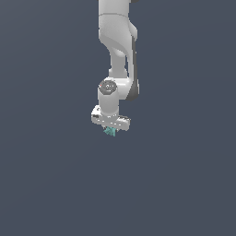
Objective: Pick up the object and move it to a goal position.
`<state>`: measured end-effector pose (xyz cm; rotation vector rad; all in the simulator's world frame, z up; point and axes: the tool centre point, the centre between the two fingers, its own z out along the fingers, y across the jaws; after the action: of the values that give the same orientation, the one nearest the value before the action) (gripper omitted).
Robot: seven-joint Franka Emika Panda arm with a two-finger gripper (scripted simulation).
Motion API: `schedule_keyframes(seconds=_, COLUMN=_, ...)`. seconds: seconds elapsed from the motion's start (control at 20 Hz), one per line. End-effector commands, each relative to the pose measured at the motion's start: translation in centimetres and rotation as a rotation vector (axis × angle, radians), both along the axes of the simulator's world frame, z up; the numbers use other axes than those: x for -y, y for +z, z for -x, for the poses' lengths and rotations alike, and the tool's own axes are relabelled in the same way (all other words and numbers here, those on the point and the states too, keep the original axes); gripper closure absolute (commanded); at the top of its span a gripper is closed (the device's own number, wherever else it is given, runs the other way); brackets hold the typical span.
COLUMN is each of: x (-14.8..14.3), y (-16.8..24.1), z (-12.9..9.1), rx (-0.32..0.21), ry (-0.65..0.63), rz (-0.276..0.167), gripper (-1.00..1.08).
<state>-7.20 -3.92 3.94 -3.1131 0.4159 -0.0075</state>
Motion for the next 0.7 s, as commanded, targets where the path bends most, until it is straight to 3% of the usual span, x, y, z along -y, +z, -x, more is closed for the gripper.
schedule_keyframes(seconds=0.0, x=0.1, y=-0.2, z=0.2, rx=-0.005, ry=-0.001, rz=0.000, gripper=1.08)
schedule_keyframes(seconds=0.65, x=-1.5, y=4.1, z=-0.8, rx=-0.001, ry=-0.001, rz=0.000, gripper=1.08)
